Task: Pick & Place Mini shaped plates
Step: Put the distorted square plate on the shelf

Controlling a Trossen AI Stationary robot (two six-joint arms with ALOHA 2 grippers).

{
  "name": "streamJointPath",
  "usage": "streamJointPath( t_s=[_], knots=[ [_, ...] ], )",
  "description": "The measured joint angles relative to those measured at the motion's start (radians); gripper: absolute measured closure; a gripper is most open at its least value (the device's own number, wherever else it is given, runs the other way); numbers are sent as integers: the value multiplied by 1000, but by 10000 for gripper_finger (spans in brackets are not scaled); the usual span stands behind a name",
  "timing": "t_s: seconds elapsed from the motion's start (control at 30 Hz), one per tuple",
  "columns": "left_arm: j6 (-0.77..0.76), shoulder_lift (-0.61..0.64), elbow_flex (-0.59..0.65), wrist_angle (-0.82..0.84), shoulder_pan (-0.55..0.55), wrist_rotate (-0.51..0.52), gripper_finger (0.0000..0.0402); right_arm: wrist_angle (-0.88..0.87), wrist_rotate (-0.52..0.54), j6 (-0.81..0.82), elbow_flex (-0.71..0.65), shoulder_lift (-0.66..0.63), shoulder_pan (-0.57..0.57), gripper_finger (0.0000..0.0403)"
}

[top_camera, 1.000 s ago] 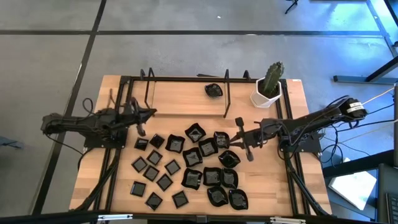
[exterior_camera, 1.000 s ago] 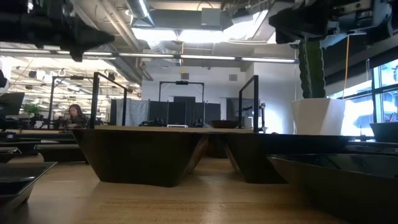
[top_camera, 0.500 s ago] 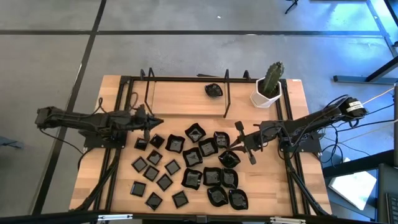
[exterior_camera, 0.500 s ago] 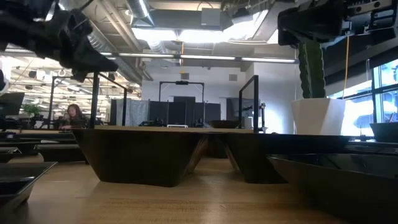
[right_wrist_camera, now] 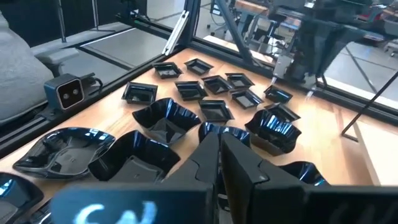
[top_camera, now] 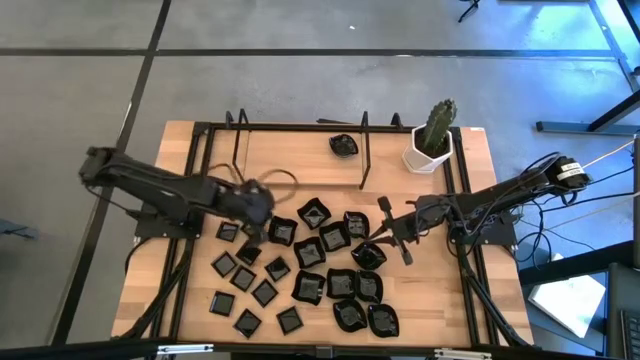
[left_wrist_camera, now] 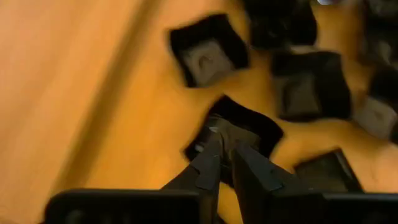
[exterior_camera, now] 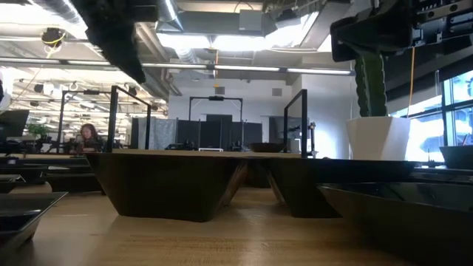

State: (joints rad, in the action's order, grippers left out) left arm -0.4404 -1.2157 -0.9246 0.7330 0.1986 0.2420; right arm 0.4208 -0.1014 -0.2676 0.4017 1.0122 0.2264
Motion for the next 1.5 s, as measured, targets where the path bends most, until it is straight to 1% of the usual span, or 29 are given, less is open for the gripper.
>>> streamJointPath(
  t_s=[0.07,0.17,0.37,0.47,0.57,0.6,0.77,0.93,1.13,1.27,1.5],
  knots=[
    [3,-86,-67,41,19,-49,342,-4,0,2,0,0,0,382],
    [11,-201,-152,101,52,-71,309,-4,-20,5,0,0,1,382],
    [67,-372,-219,110,105,-91,233,-29,-86,47,0,0,1,382],
    [92,-421,-245,111,124,-54,205,-40,-86,51,0,0,1,382],
    [130,-443,-251,113,132,-2,188,-40,-86,56,0,0,1,382],
    [135,-449,-251,119,132,-1,185,-40,-86,58,0,0,1,382],
    [146,-488,-251,152,120,-67,181,-40,-86,57,0,0,1,382],
    [198,-520,-229,158,112,-52,180,-42,-86,58,0,0,1,382],
    [203,-573,-225,158,88,-46,180,-45,-86,55,0,0,1,382],
    [234,-607,-225,158,70,-45,180,-45,-86,55,0,0,1,382],
    [245,-635,-225,159,32,-58,185,-45,-85,51,0,0,1,382]
  ],
)
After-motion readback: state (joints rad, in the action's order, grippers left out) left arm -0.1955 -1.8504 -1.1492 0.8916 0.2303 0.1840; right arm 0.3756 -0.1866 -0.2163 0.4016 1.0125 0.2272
